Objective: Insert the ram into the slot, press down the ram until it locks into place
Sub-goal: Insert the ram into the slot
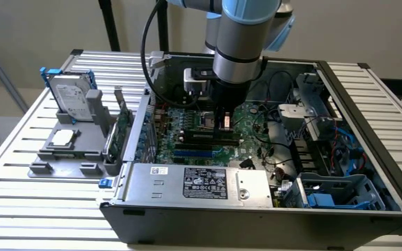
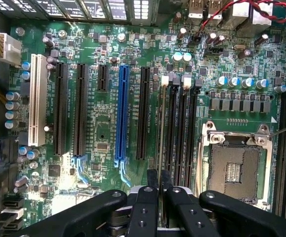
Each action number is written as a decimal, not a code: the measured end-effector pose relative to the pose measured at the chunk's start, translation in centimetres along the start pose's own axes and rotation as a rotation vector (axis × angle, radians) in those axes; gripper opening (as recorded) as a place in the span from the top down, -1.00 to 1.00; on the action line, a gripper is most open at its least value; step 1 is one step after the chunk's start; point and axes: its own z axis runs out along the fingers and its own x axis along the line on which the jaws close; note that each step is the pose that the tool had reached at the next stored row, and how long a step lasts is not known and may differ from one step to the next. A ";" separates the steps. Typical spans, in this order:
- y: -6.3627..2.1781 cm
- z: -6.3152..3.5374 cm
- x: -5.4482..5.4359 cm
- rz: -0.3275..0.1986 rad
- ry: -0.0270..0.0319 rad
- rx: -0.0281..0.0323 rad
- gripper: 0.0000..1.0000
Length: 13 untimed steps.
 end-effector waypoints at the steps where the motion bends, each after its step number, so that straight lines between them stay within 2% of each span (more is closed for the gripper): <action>1: 0.00 0.02 0.0 0.000 -0.0006 0.0001 0.73; 13: -0.02 0.28 -0.1 0.000 -0.0032 0.0002 0.73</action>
